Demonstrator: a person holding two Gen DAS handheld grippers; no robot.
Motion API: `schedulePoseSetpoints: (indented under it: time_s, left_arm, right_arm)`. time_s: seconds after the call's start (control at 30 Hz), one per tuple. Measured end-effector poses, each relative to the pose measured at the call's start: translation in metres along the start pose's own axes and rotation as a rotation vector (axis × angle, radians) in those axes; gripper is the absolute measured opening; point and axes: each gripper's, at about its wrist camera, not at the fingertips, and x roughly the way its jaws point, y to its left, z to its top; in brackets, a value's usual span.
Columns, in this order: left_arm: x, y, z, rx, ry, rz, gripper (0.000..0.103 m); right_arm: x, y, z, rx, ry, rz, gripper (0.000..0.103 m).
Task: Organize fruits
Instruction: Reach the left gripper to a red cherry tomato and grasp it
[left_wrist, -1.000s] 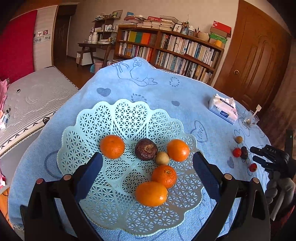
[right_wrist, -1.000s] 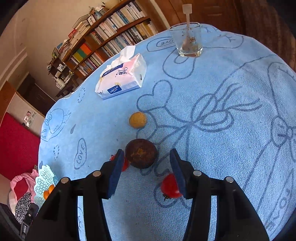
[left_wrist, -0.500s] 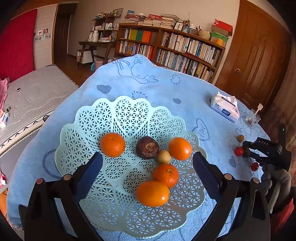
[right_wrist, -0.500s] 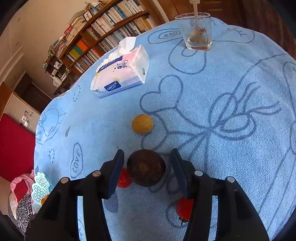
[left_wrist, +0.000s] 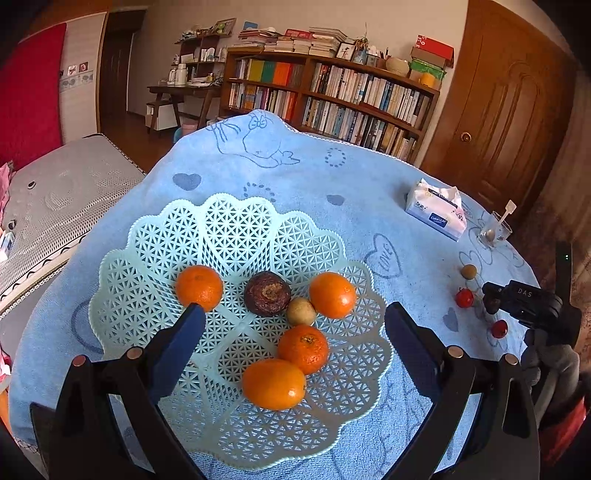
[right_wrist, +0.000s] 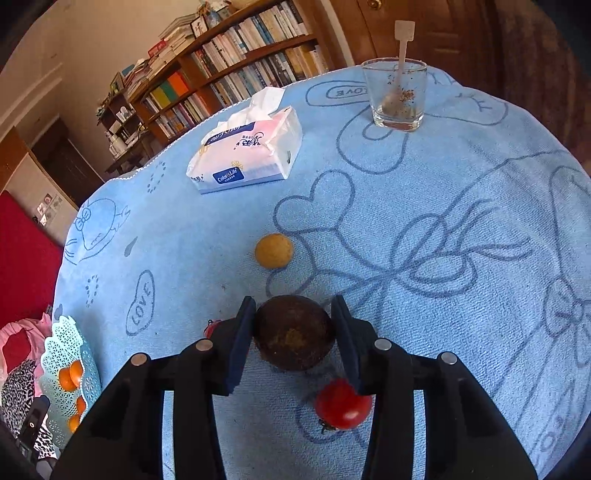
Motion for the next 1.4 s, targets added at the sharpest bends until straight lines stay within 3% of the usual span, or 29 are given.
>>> schedulePoseSetpoints:
  time_s: [0.2,0.5,0.9,1.17,1.4]
  left_arm:
    - [0.003,-0.036,0.0,0.072,0.008,-0.037,0.099]
    - [0.022,-0.106,-0.003,0.203,0.03,-0.089,0.099]
    - [0.069,-0.188,-0.008,0.361,0.043,-0.112,0.098]
    - [0.102,-0.215,-0.011,0.37,0.128,-0.163,0.073]
    - [0.123,-0.234,-0.016,0.402,0.166,-0.189,0.059]
  right_arm:
    - [-0.022,-0.029,0.002,-0.005,-0.054,-0.051,0.043]
    - [-0.036,-0.061,-0.007,-0.117,-0.118,-0.209,0.043]
    - [-0.026,-0.077,-0.018,-0.088,-0.079,-0.164,0.044]
    - [-0.027,-0.075,-0.02,-0.092,-0.081,-0.167,0.044]
    - [-0.027,-0.074,-0.02,-0.093,-0.081,-0.169,0.044]
